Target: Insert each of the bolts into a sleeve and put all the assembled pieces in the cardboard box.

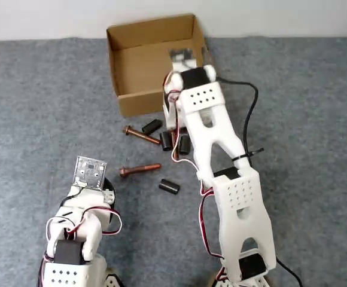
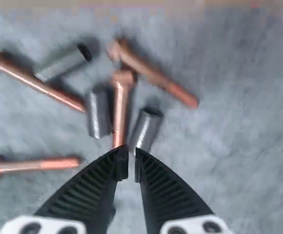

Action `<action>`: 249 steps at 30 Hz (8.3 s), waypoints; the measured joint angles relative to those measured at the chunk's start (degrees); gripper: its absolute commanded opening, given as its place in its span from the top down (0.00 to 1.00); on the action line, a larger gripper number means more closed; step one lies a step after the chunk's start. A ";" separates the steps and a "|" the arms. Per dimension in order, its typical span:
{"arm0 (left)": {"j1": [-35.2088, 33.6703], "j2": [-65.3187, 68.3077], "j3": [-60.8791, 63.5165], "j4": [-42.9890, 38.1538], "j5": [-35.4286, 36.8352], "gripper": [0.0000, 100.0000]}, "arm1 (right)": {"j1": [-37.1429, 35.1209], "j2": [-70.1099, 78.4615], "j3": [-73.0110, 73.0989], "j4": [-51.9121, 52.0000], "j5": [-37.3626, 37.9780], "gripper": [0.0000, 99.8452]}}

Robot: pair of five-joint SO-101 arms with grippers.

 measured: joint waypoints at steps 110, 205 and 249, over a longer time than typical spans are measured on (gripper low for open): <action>0.70 91.43 -87.21 31.30 35.78 0.99 | 24.88 -146.99 118.24 -13.71 -14.15 0.99; 15.21 47.82 -69.89 19.08 21.10 1.00 | 1.49 -150.86 118.95 -23.30 -4.66 0.99; 34.81 2.99 -36.92 0.97 27.16 1.00 | -25.14 -150.51 125.71 -41.14 25.49 0.99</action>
